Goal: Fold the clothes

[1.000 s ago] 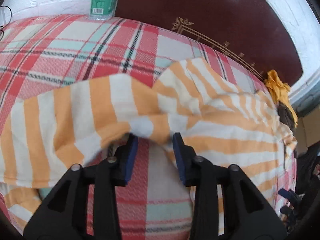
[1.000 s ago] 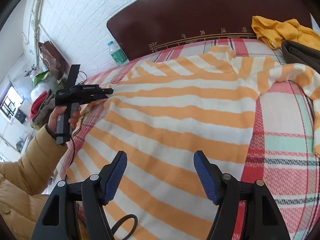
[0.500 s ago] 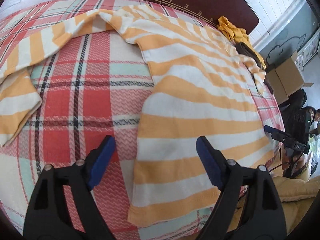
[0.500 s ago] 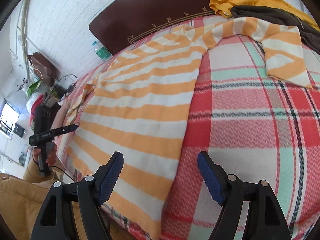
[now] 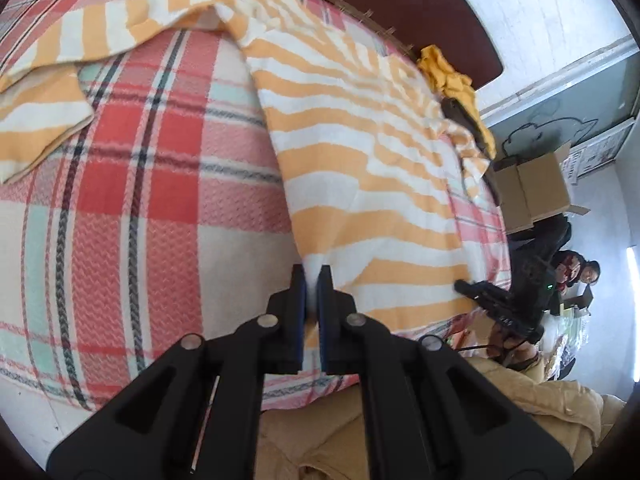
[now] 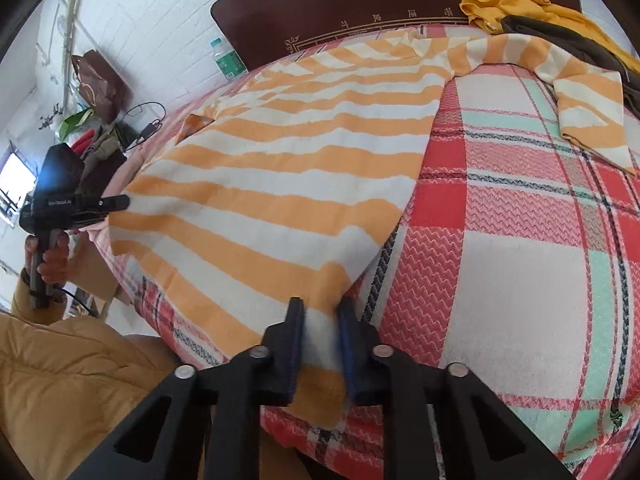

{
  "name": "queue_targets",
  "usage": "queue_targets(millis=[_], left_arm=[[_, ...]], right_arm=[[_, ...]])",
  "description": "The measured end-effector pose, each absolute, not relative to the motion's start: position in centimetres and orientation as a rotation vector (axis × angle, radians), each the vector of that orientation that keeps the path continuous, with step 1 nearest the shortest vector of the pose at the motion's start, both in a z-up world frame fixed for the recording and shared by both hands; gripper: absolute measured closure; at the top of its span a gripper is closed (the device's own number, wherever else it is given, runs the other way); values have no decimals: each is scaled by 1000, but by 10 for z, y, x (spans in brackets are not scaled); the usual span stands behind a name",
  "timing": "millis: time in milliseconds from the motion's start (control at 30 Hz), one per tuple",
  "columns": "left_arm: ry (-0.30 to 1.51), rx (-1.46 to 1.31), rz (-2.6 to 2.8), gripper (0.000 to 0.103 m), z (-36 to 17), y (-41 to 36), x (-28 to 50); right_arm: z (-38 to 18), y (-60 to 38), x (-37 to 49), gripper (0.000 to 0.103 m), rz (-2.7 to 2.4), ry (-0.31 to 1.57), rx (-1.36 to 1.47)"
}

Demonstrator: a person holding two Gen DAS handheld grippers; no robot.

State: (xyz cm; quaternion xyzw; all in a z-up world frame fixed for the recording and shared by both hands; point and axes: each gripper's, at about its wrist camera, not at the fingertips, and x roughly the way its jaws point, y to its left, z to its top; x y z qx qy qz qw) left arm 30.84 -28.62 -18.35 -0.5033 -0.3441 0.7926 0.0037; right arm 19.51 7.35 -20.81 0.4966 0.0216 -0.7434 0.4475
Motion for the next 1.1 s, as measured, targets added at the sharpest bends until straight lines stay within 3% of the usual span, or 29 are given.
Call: queue_targets(millis=[67,167,233,267,300,400,467,533,567,600,633,667,700,867,933,967,1000,1067,1100], left_arm=[[-1053,-1743,2500,94,-204,-288,308],[-1002,-1705,2552,87,-205,-288,311],[-921,-1685,2596,60,-199,-284,313],[-872,-1679,2607,30,-196,-282,314],[-865,-1667,2588,18,-196,-281,316],[-815,-1648,2545,18,-199,-275,320],[-768,-1645,2548,18,-198,-270,320],[-726,-1663,2560,20,-198,-267,318],[-725,-1676,2560,32,-197,-265,318],[-750,-1686,2533,59,-197,-266,317],[-777,-1695,2504,78,-198,-266,315],[-803,-1704,2474,88,-198,-267,314],[-819,-1703,2467,88,-196,-267,315],[-887,-1604,2410,89,-172,-266,325],[-813,-1658,2437,89,-169,-266,327],[-732,-1757,2458,84,-176,-265,325],[-646,-1859,2475,72,-183,-263,323],[-532,-1991,2519,71,-193,-264,320],[-561,-1952,2544,71,-190,-267,320]], right_arm=[[-207,75,197,95,-1829,57,1224],[-206,78,200,95,-1812,62,1215],[-205,81,200,96,-1805,52,1212],[-203,84,199,96,-1806,33,1213],[-202,87,197,96,-1807,14,1214],[-198,95,193,90,-1810,-44,1216],[-199,98,192,65,-1804,-69,1230],[-205,93,198,50,-1782,-44,1257],[-209,89,202,50,-1771,-21,1264],[-211,85,206,50,-1766,5,1262],[-212,82,209,57,-1767,29,1255],[-213,79,211,81,-1768,52,1247],[-214,77,212,93,-1779,72,1242],[-196,100,204,94,-1817,-2,1193],[-190,108,200,94,-1843,-1,1191],[-192,107,198,93,-1843,32,1211],[-196,103,198,89,-1834,83,1240],[-201,99,195,72,-1834,158,1275],[-200,100,191,71,-1856,165,1269]])
